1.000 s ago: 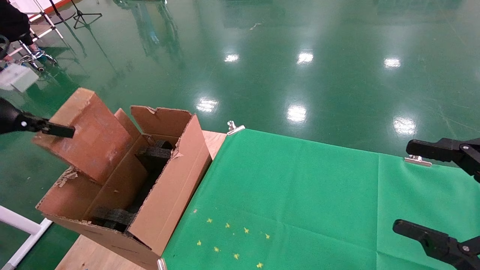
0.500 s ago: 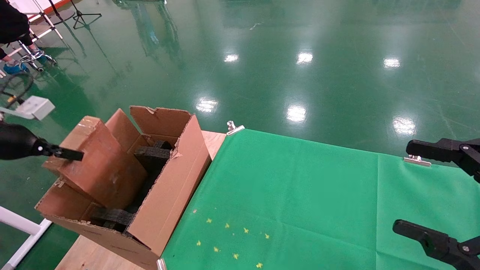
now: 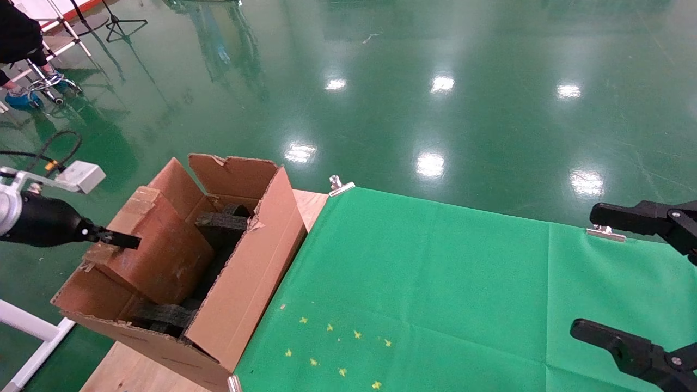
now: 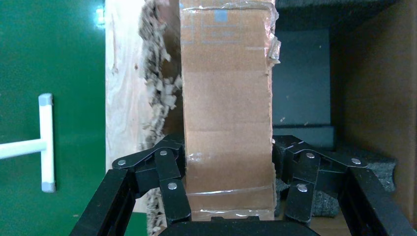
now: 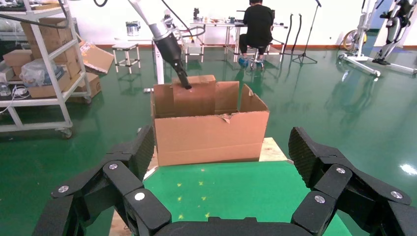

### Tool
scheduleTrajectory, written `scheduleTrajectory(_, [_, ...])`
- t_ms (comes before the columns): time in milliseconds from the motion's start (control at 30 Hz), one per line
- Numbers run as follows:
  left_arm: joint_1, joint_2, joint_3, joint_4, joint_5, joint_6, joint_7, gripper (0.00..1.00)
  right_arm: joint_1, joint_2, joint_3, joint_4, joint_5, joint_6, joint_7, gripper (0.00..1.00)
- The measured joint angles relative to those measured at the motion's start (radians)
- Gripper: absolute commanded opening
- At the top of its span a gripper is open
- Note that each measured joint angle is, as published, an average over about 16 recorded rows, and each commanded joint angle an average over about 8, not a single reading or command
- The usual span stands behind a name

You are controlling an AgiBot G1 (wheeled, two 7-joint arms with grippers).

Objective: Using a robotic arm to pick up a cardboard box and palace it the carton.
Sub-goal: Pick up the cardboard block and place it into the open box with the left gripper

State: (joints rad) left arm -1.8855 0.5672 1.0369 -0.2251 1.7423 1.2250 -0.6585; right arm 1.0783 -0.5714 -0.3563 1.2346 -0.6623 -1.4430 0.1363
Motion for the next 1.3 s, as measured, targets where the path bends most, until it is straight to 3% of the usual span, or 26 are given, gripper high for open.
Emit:
scheduleTrajectory(600, [0.074,0.092,0.001,0.145,-0.006,-0.077,0.044,0.00,0.000,0.000,0.000,0.000,0.000,0.000,0.000,1.00])
scheduleTrajectory(1300, [0.128,0.167,0.004,0.213,-0.003,-0.131,0.050,0.00,0.000,0.000,0.000,0.000,0.000,0.000,0.000,1.00])
